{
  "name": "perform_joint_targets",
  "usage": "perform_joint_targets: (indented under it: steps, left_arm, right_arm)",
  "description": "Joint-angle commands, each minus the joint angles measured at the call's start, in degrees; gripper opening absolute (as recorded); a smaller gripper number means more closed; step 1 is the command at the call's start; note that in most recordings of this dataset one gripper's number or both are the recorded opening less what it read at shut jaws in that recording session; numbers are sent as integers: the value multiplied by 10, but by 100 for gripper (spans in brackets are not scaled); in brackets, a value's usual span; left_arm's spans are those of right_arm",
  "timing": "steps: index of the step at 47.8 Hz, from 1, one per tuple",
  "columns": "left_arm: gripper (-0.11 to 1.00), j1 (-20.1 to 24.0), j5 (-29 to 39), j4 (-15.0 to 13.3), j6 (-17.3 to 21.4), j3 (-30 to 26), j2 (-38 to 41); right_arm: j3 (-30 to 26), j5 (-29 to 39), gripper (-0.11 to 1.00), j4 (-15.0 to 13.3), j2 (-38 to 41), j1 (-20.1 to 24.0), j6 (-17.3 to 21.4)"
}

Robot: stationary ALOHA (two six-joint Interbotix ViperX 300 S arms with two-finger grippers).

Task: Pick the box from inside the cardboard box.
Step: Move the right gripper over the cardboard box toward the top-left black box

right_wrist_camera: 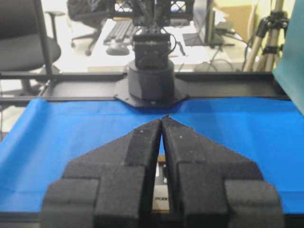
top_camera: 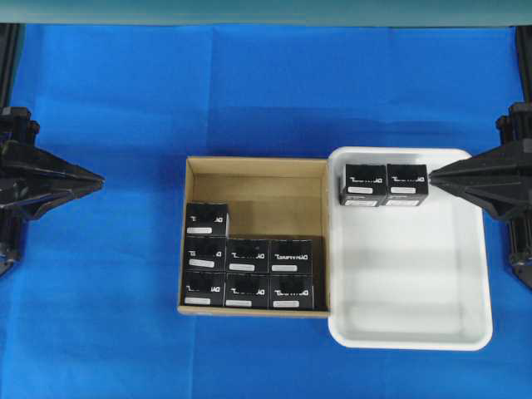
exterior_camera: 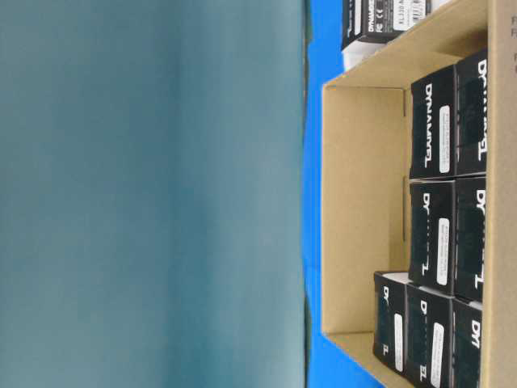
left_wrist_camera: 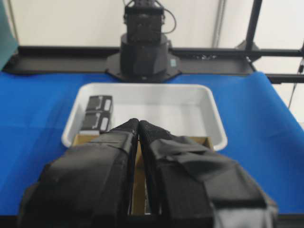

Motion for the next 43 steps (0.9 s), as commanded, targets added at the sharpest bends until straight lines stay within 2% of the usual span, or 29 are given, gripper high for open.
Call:
perform_joint_targets:
  steps: [1,3,6,8,11,18,27,43]
  left_arm:
    - [14,2,2,8,-7,-21,-1]
    - [12,2,8,8,-7,-25,-2]
    - [2,1,20,8,-8,-30,-4]
    - [-3,1,33,8,-9,-31,-6]
    - [-6,0,51,8,-10,-33,-12]
    - [-6,-1,95,9,-18,-51,-31]
    - [-6,0,155,8,-19,-60,-38]
    - [-6,-1,166,9,-20,-63,-37]
  right_arm:
    - [-14,2,14,11,7,-5,10]
    - [-23,18,13,32,11,-6,12]
    - [-47,68,2,59,23,-15,19]
    - [-69,107,-1,69,33,-25,24]
    - [-113,182,-1,69,54,-40,30]
    - [-195,301,-1,69,105,-59,41]
    - [-297,426,-1,69,203,-51,49]
    - [-508,670,0,69,435,-38,47]
